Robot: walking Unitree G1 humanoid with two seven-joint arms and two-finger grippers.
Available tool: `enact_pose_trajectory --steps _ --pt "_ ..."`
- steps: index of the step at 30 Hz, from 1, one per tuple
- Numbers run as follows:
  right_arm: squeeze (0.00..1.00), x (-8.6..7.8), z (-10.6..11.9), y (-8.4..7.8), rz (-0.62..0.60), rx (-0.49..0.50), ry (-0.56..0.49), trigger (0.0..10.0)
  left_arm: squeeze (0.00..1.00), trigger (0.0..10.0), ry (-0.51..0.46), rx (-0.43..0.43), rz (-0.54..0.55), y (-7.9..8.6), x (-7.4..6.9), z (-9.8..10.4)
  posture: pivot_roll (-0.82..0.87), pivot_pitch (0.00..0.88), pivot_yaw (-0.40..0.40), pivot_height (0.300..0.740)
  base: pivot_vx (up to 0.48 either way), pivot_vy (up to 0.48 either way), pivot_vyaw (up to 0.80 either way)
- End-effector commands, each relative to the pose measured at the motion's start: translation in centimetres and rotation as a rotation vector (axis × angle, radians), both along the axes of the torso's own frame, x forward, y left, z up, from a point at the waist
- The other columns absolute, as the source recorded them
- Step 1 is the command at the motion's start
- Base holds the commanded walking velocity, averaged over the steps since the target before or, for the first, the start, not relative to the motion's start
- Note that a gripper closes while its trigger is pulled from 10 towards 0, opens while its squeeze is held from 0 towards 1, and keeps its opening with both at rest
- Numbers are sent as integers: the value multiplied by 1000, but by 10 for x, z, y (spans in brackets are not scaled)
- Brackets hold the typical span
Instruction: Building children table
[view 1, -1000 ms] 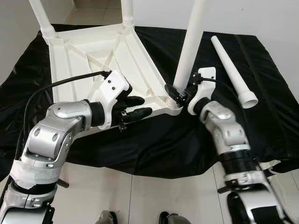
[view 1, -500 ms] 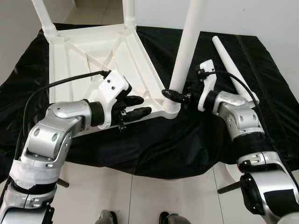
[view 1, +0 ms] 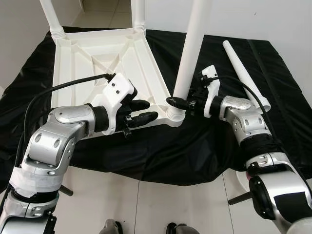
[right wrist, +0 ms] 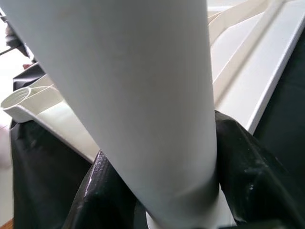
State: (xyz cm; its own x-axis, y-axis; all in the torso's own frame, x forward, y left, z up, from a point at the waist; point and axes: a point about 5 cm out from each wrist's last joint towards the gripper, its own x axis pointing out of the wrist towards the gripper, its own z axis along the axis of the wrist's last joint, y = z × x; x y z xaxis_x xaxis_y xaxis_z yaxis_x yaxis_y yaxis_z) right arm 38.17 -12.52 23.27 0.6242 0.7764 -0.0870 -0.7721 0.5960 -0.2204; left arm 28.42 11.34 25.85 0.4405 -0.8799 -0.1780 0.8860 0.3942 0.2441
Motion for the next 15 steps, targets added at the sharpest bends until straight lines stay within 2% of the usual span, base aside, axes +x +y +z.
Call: enact_pose_trajectory --steps 1,3,4,5,6,7,8,9,10,12,13,14,15 --pt "0 2 -20 -4 -105 -32 69 0 0 10000 -38 -4 72 2 1 4 21 171 8 740 0 0 0" --pt "0 5 -25 -4 -265 0 79 0 0 10000 -36 -5 72 2 1 4 18 173 7 740 0 0 0" --pt "0 5 -25 -4 -265 0 79 0 0 10000 -36 -5 72 2 1 4 18 173 7 740 0 0 0" --pt "0 5 -31 -4 -434 53 84 0 0 10000 -33 -5 72 2 1 3 16 174 7 740 0 0 0" --pt "0 5 -31 -4 -434 53 84 0 0 10000 -33 -5 72 2 1 3 16 174 7 740 0 0 0" --pt "0 5 -33 -5 -504 77 81 0 0 10000 -32 -5 73 2 1 2 16 174 7 740 0 0 0" --pt "0 5 -33 -5 -504 77 81 0 0 10000 -32 -5 73 2 1 2 16 174 7 740 0 0 0" --pt "0 5 -36 -7 -579 94 72 0 0 10000 -31 -10 73 3 1 3 16 173 8 740 0 0 0" --pt "0 5 -36 -7 -579 94 72 0 0 10000 -31 -10 73 3 1 3 16 173 8 740 0 0 0" --pt "0 2 -41 -8 -716 161 74 0 0 10000 -32 -16 79 5 2 5 15 174 9 740 0 0 0" --pt "0 2 -41 -8 -716 161 74 0 0 10000 -32 -16 79 5 2 5 15 174 9 740 0 0 0" --pt "0 -2 -43 -7 -790 203 71 0 0 10000 -35 -15 89 8 4 6 15 174 13 740 0 0 0" --pt "0 -2 -43 -7 -790 203 71 0 0 10000 -35 -15 89 8 4 6 15 174 13 740 0 0 0"
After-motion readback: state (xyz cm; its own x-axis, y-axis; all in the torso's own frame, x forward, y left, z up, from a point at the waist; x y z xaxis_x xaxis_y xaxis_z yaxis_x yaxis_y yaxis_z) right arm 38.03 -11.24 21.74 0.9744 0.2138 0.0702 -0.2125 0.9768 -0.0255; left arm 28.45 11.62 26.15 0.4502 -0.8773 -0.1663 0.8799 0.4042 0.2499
